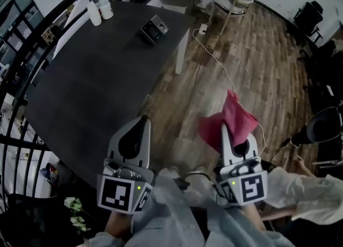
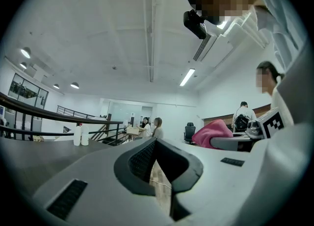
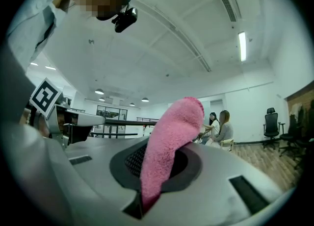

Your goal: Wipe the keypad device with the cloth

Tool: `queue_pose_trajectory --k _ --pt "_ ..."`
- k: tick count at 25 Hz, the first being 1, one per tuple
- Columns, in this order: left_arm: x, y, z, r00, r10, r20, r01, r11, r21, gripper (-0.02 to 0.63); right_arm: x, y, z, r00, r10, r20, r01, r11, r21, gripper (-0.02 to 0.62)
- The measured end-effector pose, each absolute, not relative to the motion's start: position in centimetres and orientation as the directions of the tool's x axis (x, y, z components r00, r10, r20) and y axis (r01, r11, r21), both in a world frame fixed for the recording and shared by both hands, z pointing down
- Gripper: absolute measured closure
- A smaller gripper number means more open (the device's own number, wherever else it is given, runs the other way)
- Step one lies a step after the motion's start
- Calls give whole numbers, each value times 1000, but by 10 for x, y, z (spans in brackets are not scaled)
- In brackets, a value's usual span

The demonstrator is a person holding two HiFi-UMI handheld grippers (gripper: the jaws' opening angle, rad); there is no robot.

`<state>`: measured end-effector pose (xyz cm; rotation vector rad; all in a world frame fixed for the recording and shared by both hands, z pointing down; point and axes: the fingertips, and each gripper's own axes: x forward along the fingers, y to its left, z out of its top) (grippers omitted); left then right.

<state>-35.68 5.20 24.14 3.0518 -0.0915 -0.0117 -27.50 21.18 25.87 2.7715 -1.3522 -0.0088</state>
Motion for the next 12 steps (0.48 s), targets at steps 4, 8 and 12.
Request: queue_pose_trajectory --k 4,8,12 --pt "-351 56 242 1000 -29 -9 -28 -996 89 598 -274 217 262 641 -767 20 -767 -640 46 569" --pt "-340 61 244 1000 6 -9 7 -996 88 600 -268 224 268 671 -740 42 -741 -670 45 569" --pt "-331 69 244 999 32 -4 32 -997 72 600 -264 231 266 682 -731 23 -732 -681 27 569"
